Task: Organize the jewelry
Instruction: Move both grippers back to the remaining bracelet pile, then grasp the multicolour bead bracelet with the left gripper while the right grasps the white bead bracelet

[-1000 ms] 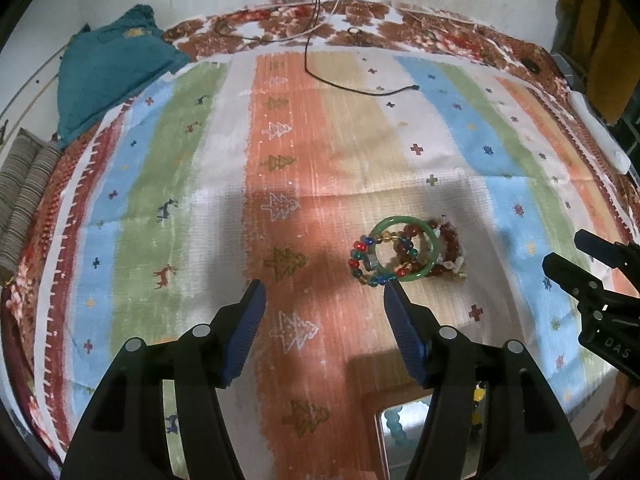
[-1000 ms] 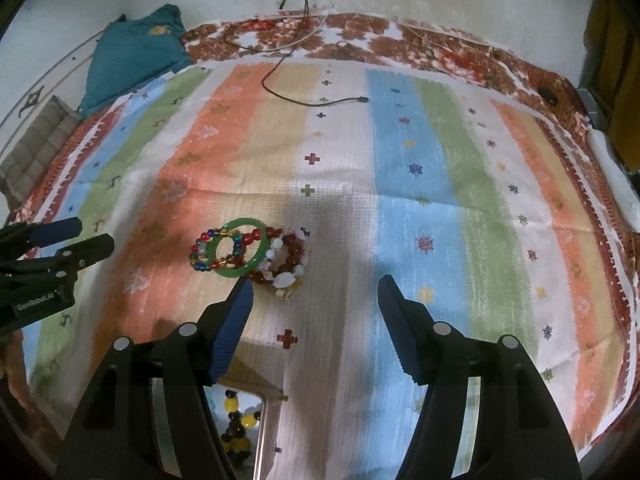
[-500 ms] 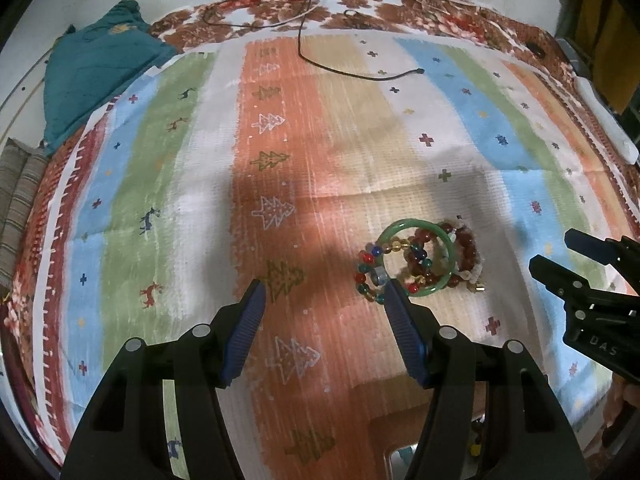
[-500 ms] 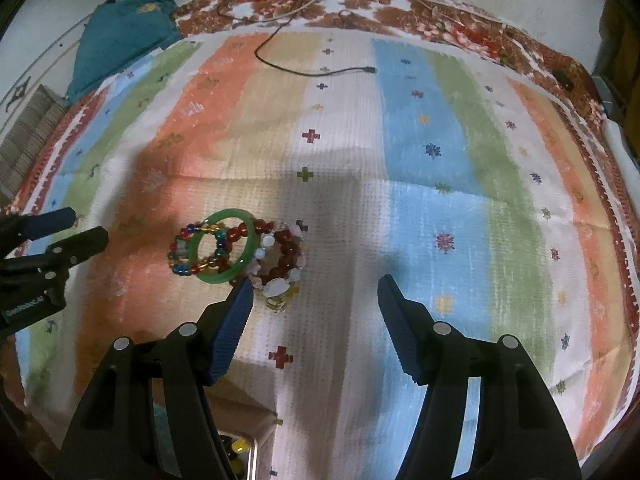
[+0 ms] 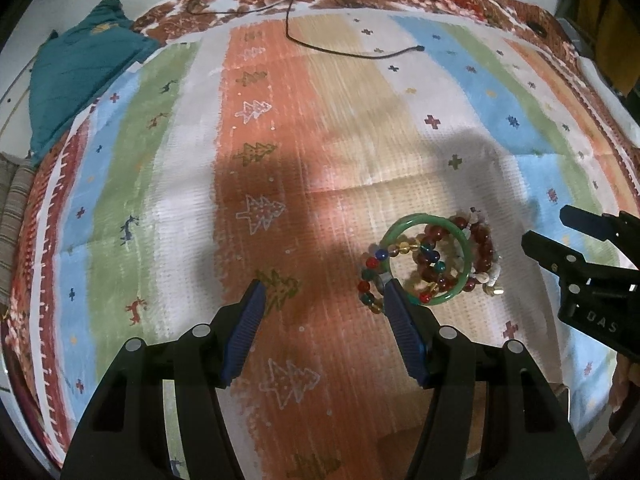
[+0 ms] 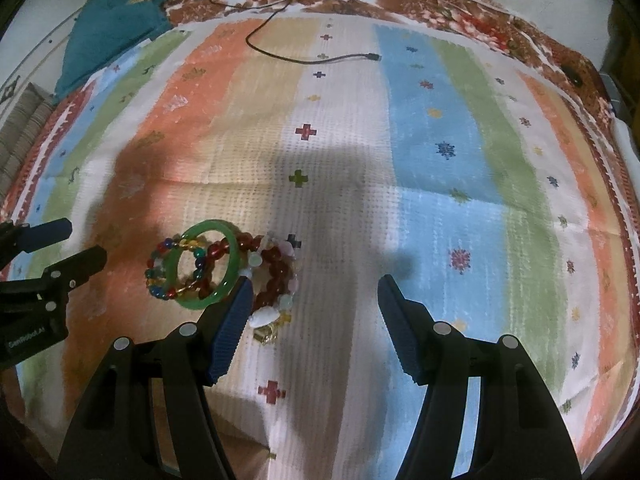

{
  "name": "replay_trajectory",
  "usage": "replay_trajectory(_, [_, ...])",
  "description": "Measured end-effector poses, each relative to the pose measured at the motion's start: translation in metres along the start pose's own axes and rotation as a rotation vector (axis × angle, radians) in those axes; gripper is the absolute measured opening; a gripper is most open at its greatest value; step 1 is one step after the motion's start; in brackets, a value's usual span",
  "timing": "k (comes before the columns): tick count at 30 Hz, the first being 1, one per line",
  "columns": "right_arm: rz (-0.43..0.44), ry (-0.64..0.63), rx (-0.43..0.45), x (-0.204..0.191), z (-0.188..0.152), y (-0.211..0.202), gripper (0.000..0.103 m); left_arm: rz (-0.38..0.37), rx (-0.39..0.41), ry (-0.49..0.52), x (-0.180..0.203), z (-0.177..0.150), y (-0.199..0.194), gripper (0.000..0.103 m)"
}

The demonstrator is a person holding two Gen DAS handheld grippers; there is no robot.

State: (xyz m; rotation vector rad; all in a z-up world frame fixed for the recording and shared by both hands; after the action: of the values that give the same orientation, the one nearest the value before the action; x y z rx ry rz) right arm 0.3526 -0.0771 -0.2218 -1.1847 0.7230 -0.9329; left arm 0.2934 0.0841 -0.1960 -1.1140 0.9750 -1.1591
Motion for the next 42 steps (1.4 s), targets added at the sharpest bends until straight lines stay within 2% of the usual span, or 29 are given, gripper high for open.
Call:
replay_trajectory(25, [0.012, -0.024, -0.068, -0.002, 0.025, 0.05, 0.064, 0.016, -0.115, 0.062, 0.009, 0.007, 0.058, 0.062])
replay_trajectory(35, [0.068, -0.065, -0.065, -0.018, 0.029, 0.055, 0.037, 0.031, -0.126, 0.068, 0.01, 0.013, 0.069, 0.059])
replay_trajectory(42, [0.145, -0.05, -0.071, -0.02, 0.029, 0.058, 0.023, 0.032, -0.12, 0.094, 0.019, 0.018, 0.07, 0.046])
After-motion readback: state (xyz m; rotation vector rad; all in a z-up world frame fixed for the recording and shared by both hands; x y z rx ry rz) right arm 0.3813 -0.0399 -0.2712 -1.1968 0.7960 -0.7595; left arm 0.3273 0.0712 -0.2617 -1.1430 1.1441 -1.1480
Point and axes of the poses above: each gripper's, at about its wrist camera, not at the fingertips, and y roughly the way its jaws point, x to its right, z to its top, the point moved 8 cm from there along y, roughly the way its jaws point, and after that the axes turned 10 degrees about -x, right-handed, at the moved point
